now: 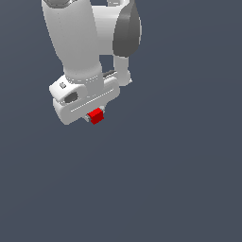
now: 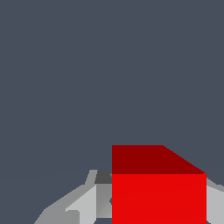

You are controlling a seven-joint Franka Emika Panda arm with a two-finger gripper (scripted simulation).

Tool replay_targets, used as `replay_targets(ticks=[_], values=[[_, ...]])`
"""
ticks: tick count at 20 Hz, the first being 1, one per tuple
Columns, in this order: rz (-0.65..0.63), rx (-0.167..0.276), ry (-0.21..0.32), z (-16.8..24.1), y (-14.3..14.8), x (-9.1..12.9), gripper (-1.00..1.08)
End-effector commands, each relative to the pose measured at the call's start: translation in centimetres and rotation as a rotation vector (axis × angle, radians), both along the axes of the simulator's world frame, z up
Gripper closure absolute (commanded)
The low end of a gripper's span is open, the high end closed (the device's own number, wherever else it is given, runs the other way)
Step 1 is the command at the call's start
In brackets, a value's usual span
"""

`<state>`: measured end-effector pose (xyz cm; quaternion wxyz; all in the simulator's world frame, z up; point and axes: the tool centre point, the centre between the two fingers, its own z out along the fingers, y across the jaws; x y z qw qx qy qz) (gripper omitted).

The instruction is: Pick up the red cube and move it to a goal position.

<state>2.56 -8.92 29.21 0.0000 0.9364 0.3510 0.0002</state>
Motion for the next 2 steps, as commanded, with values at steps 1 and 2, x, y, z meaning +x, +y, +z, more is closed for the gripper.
replay_targets(ticks=[1, 2], values=[[0.000, 0.000, 0.000, -0.04, 0.02, 0.04, 1.08], [0.000, 0.000, 0.000, -0.07, 0.02, 0.04, 1.08]])
